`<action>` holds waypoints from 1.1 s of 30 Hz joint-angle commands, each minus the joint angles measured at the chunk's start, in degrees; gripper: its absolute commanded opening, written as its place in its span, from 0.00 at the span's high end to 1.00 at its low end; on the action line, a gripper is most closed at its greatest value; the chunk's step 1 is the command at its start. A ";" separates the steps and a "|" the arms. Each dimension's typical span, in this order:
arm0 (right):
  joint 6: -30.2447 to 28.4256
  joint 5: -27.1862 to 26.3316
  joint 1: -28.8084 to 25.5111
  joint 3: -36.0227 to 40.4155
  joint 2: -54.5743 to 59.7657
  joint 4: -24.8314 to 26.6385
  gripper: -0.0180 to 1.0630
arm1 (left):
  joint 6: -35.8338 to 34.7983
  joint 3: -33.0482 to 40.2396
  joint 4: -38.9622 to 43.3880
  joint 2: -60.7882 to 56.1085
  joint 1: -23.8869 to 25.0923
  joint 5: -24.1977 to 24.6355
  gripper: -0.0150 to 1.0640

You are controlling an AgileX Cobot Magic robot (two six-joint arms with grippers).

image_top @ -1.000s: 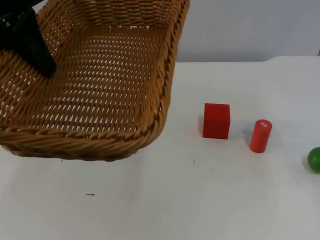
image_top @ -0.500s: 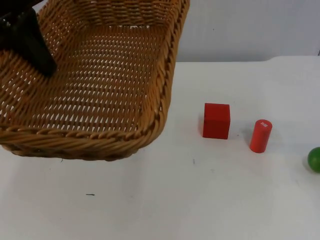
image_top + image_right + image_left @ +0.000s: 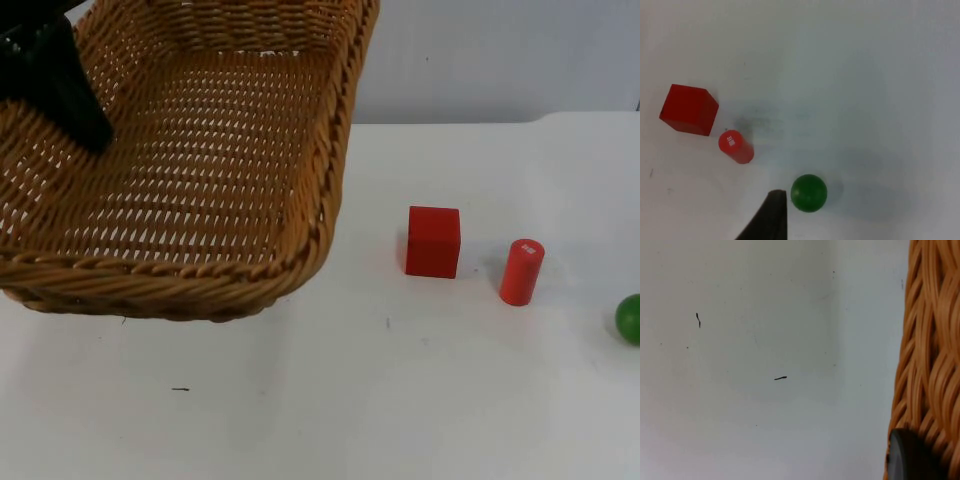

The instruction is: Pick up the basket with the left hand and place the object to the left of the red cylinder into the basket with the right hand.

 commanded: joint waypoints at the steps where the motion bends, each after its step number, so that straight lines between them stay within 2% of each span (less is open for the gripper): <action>1: -0.76 -0.39 -0.32 -0.59 0.65 -0.34 0.01 | 0.33 -0.05 -2.16 -0.98 -0.03 0.27 0.99; 4: -4.86 -0.27 -0.32 -0.59 1.34 -0.34 0.01 | 0.34 -0.05 -2.05 -0.98 -0.03 0.27 0.99; 7: -6.51 -0.54 -0.32 -0.59 1.34 -0.34 0.01 | 0.88 -0.05 -1.95 -0.98 -0.03 0.27 0.99; 19: -8.23 -0.02 -0.32 -0.59 1.34 0.42 0.01 | 1.71 -0.05 -2.00 -0.98 -0.03 0.27 0.99; 27: -11.35 -6.59 -0.32 -1.34 1.64 1.79 0.01 | 1.71 -0.05 -2.53 -0.98 -0.03 0.27 0.99; 33: -12.57 -5.75 -0.32 -6.66 6.62 1.79 0.01 | 1.71 -0.05 -2.53 -0.98 -0.03 0.27 0.99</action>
